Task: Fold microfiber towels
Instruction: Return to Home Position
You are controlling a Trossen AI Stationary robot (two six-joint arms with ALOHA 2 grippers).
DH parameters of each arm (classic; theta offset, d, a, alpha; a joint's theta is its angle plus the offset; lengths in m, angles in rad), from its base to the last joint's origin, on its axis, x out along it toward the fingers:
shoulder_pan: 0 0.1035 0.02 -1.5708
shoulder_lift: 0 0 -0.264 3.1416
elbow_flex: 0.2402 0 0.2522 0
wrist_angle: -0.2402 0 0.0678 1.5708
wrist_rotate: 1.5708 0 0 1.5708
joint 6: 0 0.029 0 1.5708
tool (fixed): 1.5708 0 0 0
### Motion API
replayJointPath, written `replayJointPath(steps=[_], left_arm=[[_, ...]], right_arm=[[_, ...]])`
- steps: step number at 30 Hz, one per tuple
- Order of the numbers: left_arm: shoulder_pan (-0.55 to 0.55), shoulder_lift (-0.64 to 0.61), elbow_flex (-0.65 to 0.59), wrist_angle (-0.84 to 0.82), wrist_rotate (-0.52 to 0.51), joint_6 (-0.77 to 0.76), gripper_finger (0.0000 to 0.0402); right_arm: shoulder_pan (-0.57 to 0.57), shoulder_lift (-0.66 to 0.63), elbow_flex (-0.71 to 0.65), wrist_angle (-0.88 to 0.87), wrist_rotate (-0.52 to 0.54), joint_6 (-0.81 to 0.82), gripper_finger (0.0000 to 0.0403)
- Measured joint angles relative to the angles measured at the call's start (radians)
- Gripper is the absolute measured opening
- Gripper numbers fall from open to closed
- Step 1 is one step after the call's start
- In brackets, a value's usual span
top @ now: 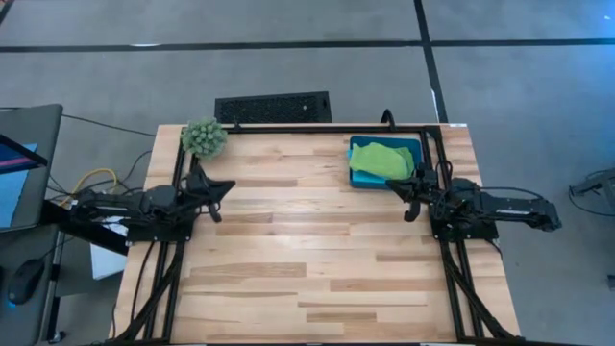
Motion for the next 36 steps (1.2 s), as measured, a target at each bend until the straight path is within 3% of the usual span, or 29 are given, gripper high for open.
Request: replayJointPath(steps=[4,36], left_arm=[[0.0,0.002,0.0,-0.003,-0.07,-0.026,0.0],[0.0,0.002,0.0,-0.006,-0.07,-0.025,0.0]], right_arm=[[0.0,0.0,0.0,0.0,0.0,0.0,0.0027],[0.0,0.0,-0.001,0.0,-0.002,0.0,0.0032]])
